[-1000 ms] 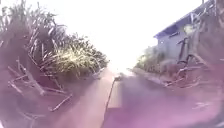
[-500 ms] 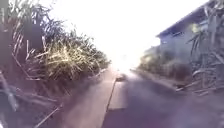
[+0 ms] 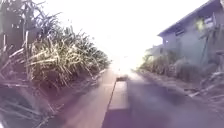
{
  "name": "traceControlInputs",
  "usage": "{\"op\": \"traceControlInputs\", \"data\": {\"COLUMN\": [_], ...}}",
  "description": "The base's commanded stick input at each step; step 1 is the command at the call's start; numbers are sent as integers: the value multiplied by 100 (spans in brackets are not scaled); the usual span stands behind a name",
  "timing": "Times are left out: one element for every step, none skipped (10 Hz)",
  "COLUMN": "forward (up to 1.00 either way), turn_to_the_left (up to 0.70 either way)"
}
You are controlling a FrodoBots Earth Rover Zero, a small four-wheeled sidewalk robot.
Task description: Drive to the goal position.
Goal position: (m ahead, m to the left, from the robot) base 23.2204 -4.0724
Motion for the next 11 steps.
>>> {"op": "traceControlInputs", "data": {"forward": [85,85,85,85,85,85,85,85,85,85,85], "turn_to_the_left": [-7,-18,-29,-28,-18,-7,0,0,0,0,0]}}
